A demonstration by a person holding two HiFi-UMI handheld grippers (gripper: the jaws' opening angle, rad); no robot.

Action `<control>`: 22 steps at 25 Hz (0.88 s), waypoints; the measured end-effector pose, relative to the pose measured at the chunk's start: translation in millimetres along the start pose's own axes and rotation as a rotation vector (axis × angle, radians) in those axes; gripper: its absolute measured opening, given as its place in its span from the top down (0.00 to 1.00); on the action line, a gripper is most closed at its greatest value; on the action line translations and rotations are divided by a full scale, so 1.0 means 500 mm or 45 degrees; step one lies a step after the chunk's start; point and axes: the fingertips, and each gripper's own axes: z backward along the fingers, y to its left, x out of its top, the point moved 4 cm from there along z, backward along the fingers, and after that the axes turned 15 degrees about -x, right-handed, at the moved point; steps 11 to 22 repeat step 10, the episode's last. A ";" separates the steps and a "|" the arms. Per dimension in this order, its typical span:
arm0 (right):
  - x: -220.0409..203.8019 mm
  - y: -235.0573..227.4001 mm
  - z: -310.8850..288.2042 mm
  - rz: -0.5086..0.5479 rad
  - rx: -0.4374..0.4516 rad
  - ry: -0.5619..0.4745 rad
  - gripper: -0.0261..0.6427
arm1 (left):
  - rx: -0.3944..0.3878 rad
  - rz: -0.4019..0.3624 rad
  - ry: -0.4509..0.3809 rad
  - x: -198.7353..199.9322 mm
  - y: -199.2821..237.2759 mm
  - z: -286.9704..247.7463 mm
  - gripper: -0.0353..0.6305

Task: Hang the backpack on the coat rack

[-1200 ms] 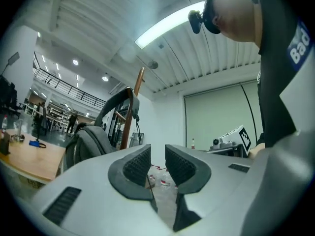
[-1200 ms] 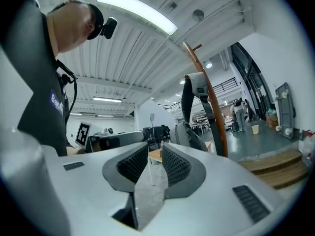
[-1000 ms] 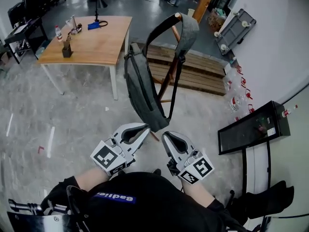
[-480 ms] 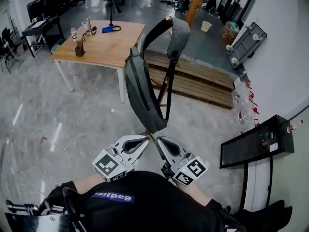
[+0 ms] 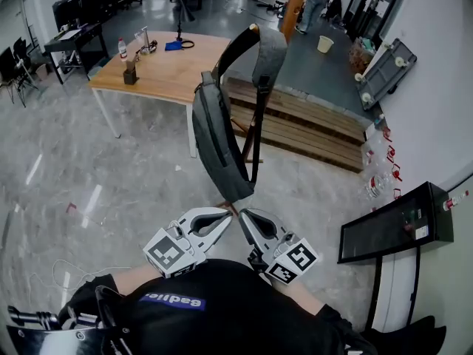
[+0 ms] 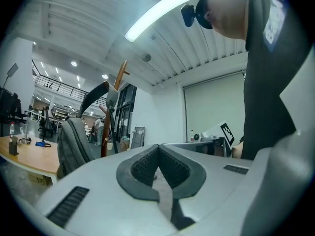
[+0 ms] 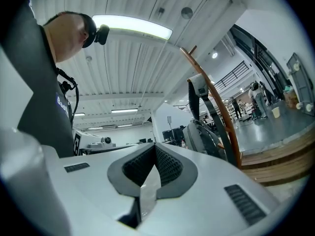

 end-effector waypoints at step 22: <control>0.000 0.008 0.000 -0.010 -0.001 0.011 0.95 | -0.003 -0.006 0.007 0.008 -0.003 0.009 0.94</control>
